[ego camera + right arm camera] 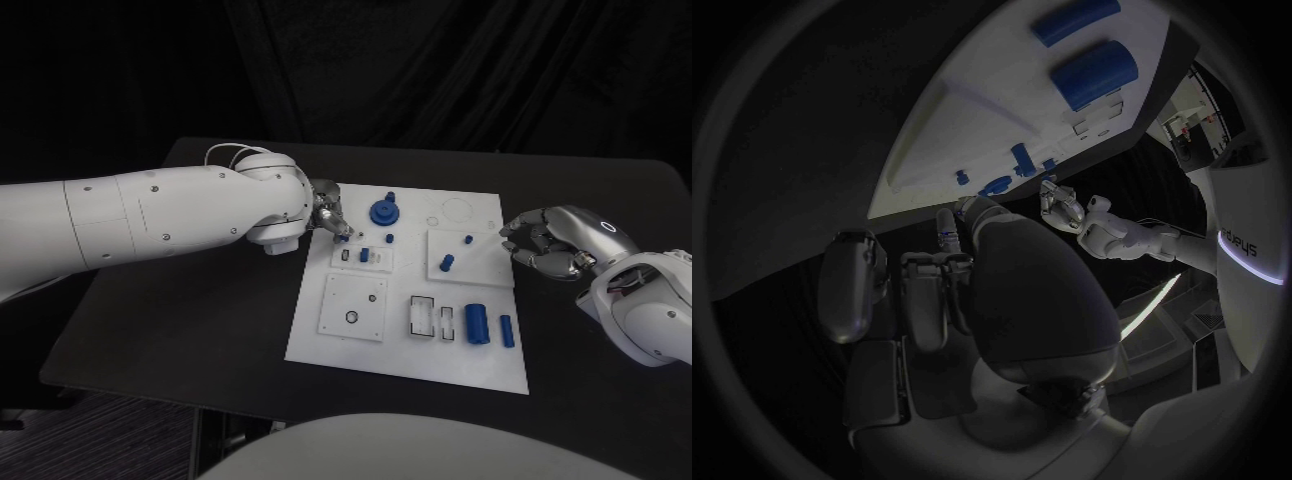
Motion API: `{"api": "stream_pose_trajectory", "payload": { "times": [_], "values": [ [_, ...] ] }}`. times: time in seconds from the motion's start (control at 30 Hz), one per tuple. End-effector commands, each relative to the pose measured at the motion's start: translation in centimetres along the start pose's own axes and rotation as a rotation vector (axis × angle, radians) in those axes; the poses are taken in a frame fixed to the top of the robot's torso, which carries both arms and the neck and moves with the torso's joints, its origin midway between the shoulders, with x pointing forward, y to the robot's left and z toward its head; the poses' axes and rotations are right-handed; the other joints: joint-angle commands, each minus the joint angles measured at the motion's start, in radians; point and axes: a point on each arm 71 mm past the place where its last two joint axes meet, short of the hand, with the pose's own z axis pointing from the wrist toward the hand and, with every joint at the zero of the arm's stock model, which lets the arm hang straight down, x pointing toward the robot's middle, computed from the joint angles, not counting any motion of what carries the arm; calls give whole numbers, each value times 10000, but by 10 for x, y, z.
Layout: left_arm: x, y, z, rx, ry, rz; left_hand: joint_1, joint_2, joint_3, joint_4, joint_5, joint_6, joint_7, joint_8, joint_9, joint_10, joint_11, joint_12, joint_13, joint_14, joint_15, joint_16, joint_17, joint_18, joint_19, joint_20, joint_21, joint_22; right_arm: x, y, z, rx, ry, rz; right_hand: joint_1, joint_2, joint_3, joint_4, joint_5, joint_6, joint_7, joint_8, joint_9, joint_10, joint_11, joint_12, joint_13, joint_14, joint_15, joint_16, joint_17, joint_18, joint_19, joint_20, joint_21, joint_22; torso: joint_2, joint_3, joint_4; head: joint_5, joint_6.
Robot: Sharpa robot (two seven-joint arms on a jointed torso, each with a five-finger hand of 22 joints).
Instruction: Assemble the parts on the task board
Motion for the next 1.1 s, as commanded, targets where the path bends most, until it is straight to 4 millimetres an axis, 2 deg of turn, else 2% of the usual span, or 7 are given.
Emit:
{"api": "stream_pose_trajectory", "payload": {
  "times": [0.03, 0.2, 0.33, 0.77, 1.0, 1.1],
  "values": [
    [3, -2, -1, 178, -48, -127, -76, -1, 113, -98, -36, -51, -63, 49, 13, 1059, -73, 35, 2612, 1038, -64, 25, 2635, 56, -11, -73, -53, 1951, -1, -1, 0, 119, -78, -8, -22, 49, 76, -2, 39, 32, 22, -35, -14, 571, 61, -54, 1983, 984, 90, -34, 2448, 25, 26, 22, -42, 1878, 5, 5, 17, -2, 0],
    [7, 0, 0, 235, 41, -134, -129, 4, 139, -159, -82, -70, -62, 42, 17, 1059, -74, 35, 2612, 1038, -67, 25, 2635, 62, -23, -76, -83, 1943, -1, 0, 0, 101, -77, -6, -22, 49, 76, -2, 39, 32, 22, -35, -14, 571, 61, -54, 1983, 984, 90, -34, 2448, 25, 26, 22, -42, 1878, 0, 13, 2, 38, 0],
    [10, 3, 1, 285, 71, -192, -166, 7, 152, -176, -98, -86, -56, 33, 16, 1059, -71, 35, 2612, 1038, -66, 25, 2635, 66, -32, -77, -103, 1937, -1, 0, 0, 84, -80, -5, -22, 49, 76, -2, 39, 32, 22, -35, -14, 571, 61, -54, 1983, 984, 90, -34, 2448, 25, 26, 22, -42, 1878, 2, 2, 7, -22, 0],
    [16, 5, 0, 284, 264, -173, -187, 25, 186, -212, -105, -96, -57, 27, 17, 1059, -73, 35, 2612, 1038, -65, 25, 2635, 66, -34, -77, -106, 1937, -1, 0, 1, 96, -52, -17, -32, 38, 73, 1, 36, 43, 24, -35, -22, 579, 64, -44, 1994, 986, 91, -26, 2456, 24, 26, 23, -38, 1879, -16, 18, 0, -13, 0],
    [22, 6, 0, 284, 416, -153, -252, 56, 216, -242, -148, -100, -50, 21, 16, 1059, -68, 35, 2612, 1038, -63, 25, 2635, 66, -36, -77, -113, 1937, 0, 0, 0, 103, -39, -18, -32, 38, 73, 1, 36, 43, 24, -35, -22, 579, 64, -44, 1994, 986, 91, -26, 2456, 24, 26, 23, -38, 1879, -25, 3, 6, -4, 0],
    [24, 7, 1, 250, 486, -144, -315, 86, 230, -236, -155, -101, -40, 15, 13, 1059, -61, 35, 2612, 1038, -60, 25, 2635, 69, -45, -75, -132, 1932, -1, -1, 0, 107, -34, -17, -32, 38, 73, 1, 36, 43, 24, -35, -22, 579, 64, -44, 1994, 986, 91, -26, 2456, 24, 26, 23, -38, 1879, -21, 17, -10, 4, 0]
  ]
}}
